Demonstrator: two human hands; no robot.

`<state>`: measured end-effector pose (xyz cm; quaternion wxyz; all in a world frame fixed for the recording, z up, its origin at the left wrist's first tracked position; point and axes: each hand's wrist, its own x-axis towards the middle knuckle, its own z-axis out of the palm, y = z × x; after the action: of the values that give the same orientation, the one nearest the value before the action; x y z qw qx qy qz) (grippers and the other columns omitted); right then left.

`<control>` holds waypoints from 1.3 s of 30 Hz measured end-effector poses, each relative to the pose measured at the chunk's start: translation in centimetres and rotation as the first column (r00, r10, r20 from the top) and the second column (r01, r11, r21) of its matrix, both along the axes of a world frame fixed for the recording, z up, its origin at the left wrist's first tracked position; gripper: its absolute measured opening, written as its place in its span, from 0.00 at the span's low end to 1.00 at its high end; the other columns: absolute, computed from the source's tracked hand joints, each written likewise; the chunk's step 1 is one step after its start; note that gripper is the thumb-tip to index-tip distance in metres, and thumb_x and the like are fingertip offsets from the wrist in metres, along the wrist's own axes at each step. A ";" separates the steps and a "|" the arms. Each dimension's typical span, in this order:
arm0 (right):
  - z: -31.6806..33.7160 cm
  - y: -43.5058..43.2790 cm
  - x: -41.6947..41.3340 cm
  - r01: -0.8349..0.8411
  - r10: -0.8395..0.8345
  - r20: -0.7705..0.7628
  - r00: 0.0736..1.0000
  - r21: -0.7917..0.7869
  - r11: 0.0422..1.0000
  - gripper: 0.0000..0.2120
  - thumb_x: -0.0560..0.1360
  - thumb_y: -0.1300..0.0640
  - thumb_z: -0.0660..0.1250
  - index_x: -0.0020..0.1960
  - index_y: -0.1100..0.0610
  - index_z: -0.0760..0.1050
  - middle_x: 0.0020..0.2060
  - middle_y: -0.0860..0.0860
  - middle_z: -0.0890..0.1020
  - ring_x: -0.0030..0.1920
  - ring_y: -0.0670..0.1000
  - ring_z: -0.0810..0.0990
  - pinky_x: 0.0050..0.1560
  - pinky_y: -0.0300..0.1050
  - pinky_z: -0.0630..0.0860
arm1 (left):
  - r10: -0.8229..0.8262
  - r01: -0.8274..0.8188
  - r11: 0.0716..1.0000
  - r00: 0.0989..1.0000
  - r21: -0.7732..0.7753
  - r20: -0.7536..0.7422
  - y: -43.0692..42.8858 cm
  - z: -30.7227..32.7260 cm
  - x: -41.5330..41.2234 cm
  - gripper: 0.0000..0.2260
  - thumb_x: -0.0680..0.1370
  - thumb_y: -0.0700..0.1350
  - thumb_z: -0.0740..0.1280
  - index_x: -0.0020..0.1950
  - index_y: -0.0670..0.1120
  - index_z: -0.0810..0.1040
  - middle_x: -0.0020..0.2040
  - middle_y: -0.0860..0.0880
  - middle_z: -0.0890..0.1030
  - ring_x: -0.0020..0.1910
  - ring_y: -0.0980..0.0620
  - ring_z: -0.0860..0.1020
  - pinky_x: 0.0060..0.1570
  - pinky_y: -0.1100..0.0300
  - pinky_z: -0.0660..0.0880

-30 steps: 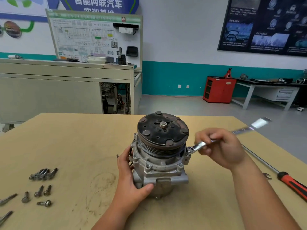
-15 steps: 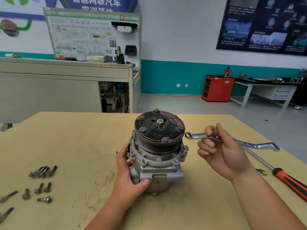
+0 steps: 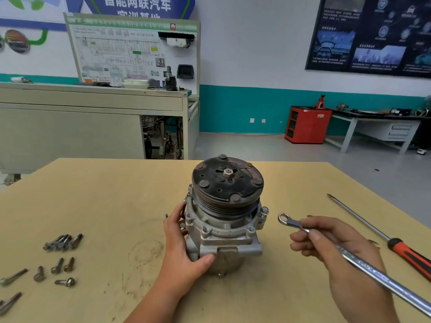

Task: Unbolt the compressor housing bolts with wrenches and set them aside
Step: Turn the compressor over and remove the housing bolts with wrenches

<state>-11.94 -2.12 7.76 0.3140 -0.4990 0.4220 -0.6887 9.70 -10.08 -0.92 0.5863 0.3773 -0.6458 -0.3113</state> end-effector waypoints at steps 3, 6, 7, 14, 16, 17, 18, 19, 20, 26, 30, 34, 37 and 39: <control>0.0 -0.4 1.0 0.039 -0.038 -0.052 0.998 0.023 0.999 0.15 0.73 0.78 0.59 0.37 0.61 0.76 0.27 0.55 0.81 0.27 0.46 0.78 0.32 0.33 0.75 | -0.002 0.002 1.000 1.000 -0.005 0.002 0.0 -0.1 0.1 0.42 0.61 0.59 0.69 0.72 0.57 0.54 0.70 0.46 0.64 0.68 0.52 0.70 0.65 0.62 0.69; 0.2 -0.4 1.3 0.047 -0.050 -0.079 0.996 -0.035 0.998 0.15 0.71 0.75 0.64 0.43 0.57 0.81 0.36 0.53 0.85 0.36 0.48 0.83 0.40 0.33 0.78 | -0.007 0.007 1.000 1.000 0.000 0.004 -0.1 -0.1 0.0 0.42 0.61 0.60 0.69 0.72 0.59 0.54 0.71 0.46 0.64 0.68 0.53 0.71 0.63 0.66 0.69; 0.3 -0.3 1.3 0.024 -0.029 -0.078 0.997 -0.059 0.998 0.17 0.71 0.76 0.64 0.46 0.56 0.81 0.38 0.54 0.85 0.38 0.49 0.84 0.42 0.34 0.78 | -0.004 0.004 1.000 1.000 0.000 0.005 -0.1 -0.1 0.0 0.42 0.61 0.60 0.69 0.71 0.59 0.54 0.71 0.47 0.64 0.68 0.54 0.70 0.62 0.67 0.69; 0.4 -0.6 1.8 0.017 -0.015 0.030 0.999 -0.060 0.998 0.14 0.76 0.69 0.57 0.45 0.60 0.80 0.33 0.56 0.84 0.33 0.53 0.84 0.35 0.36 0.79 | 0.003 -0.003 1.000 1.000 0.010 -0.009 -0.1 0.0 -0.1 0.47 0.59 0.75 0.68 0.72 0.59 0.54 0.71 0.47 0.65 0.68 0.53 0.70 0.65 0.63 0.69; 0.5 -0.7 2.0 0.017 -0.015 0.019 1.000 -0.062 0.998 0.15 0.77 0.69 0.56 0.43 0.59 0.80 0.32 0.56 0.84 0.32 0.53 0.84 0.34 0.36 0.79 | 0.013 -0.013 1.000 1.000 0.014 -0.009 -0.2 0.0 -0.1 0.47 0.59 0.73 0.69 0.72 0.58 0.55 0.71 0.48 0.64 0.69 0.54 0.69 0.66 0.60 0.69; 0.6 -0.9 2.1 0.027 -0.028 -0.017 0.999 -0.067 0.997 0.15 0.77 0.70 0.57 0.43 0.59 0.80 0.32 0.56 0.84 0.32 0.53 0.83 0.34 0.36 0.78 | 0.013 -0.013 1.000 1.000 0.013 -0.006 -0.2 -0.1 -0.1 0.46 0.60 0.71 0.70 0.72 0.57 0.55 0.71 0.48 0.64 0.68 0.55 0.69 0.67 0.60 0.69; 0.7 -1.1 2.2 0.028 -0.032 -0.050 0.998 -0.076 0.997 0.13 0.76 0.70 0.60 0.42 0.59 0.80 0.32 0.55 0.84 0.31 0.52 0.83 0.34 0.36 0.78 | 0.009 -0.009 1.000 1.000 0.013 -0.005 -0.2 -0.1 -0.1 0.45 0.60 0.68 0.70 0.72 0.58 0.54 0.71 0.49 0.64 0.68 0.55 0.69 0.67 0.60 0.69; 0.9 -1.4 2.2 0.020 -0.026 -0.070 0.997 -0.087 0.996 0.10 0.74 0.68 0.62 0.40 0.58 0.80 0.31 0.56 0.83 0.30 0.52 0.82 0.33 0.37 0.78 | 0.006 -0.006 1.000 1.000 0.011 -0.004 -0.2 -0.2 -0.1 0.44 0.60 0.65 0.70 0.72 0.58 0.54 0.71 0.49 0.63 0.69 0.55 0.69 0.66 0.61 0.69; 1.1 -1.7 2.2 0.004 -0.010 -0.075 0.997 -0.089 0.996 0.09 0.71 0.65 0.62 0.38 0.59 0.80 0.30 0.56 0.83 0.29 0.52 0.82 0.32 0.37 0.78 | 0.005 -0.005 1.000 1.000 0.009 -0.003 -0.2 -0.2 0.0 0.43 0.60 0.62 0.68 0.72 0.58 0.54 0.71 0.48 0.63 0.69 0.55 0.69 0.66 0.62 0.68; 2.2 -5.3 -0.5 -0.251 0.246 0.054 0.968 0.118 0.961 0.20 0.68 0.63 0.53 0.28 0.60 0.80 0.22 0.57 0.77 0.21 0.50 0.74 0.23 0.37 0.71 | 0.020 -0.020 1.000 1.000 0.001 -0.005 -0.2 -0.2 0.1 0.40 0.61 0.62 0.66 0.71 0.60 0.54 0.71 0.49 0.64 0.69 0.52 0.68 0.67 0.52 0.68; 4.3 -10.4 -1.2 -0.502 0.507 0.072 0.859 0.317 0.805 0.18 0.63 0.59 0.50 0.22 0.58 0.75 0.16 0.54 0.69 0.18 0.48 0.65 0.24 0.35 0.63 | 0.027 -0.027 1.000 1.000 -0.012 0.005 -0.4 -0.2 -0.1 0.40 0.61 0.60 0.66 0.70 0.60 0.55 0.70 0.47 0.64 0.69 0.48 0.68 0.67 0.50 0.68; 3.9 -13.2 -0.2 -0.600 0.616 0.109 0.780 0.411 0.687 0.18 0.63 0.57 0.51 0.21 0.57 0.75 0.16 0.49 0.66 0.20 0.47 0.60 0.31 0.42 0.59 | 0.025 -0.025 1.000 1.000 0.002 -0.013 -0.5 -0.2 0.0 0.39 0.59 0.57 0.66 0.69 0.58 0.56 0.69 0.46 0.67 0.66 0.53 0.71 0.61 0.68 0.68; 3.5 -12.5 -1.7 -0.716 0.652 0.298 0.697 0.258 0.648 0.21 0.71 0.51 0.54 0.32 0.57 0.82 0.15 0.45 0.65 0.22 0.46 0.53 0.26 0.37 0.61 | 0.004 -0.004 1.000 1.000 0.008 -0.026 -0.5 -0.3 0.0 0.40 0.60 0.56 0.67 0.69 0.56 0.57 0.67 0.49 0.69 0.63 0.56 0.74 0.56 0.70 0.70; 3.3 -10.7 -2.9 -0.738 0.644 0.431 0.631 0.079 0.670 0.23 0.75 0.45 0.53 0.33 0.54 0.81 0.17 0.44 0.64 0.22 0.44 0.54 0.25 0.34 0.64 | -0.008 0.008 1.000 1.000 0.011 -0.027 -0.4 -0.4 0.1 0.40 0.60 0.56 0.68 0.70 0.56 0.57 0.67 0.51 0.70 0.63 0.54 0.74 0.56 0.70 0.71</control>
<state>-14.83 -12.81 11.02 0.6883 -0.4412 0.2118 -0.5355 9.84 -10.50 -1.30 0.5917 0.3735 -0.6375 -0.3224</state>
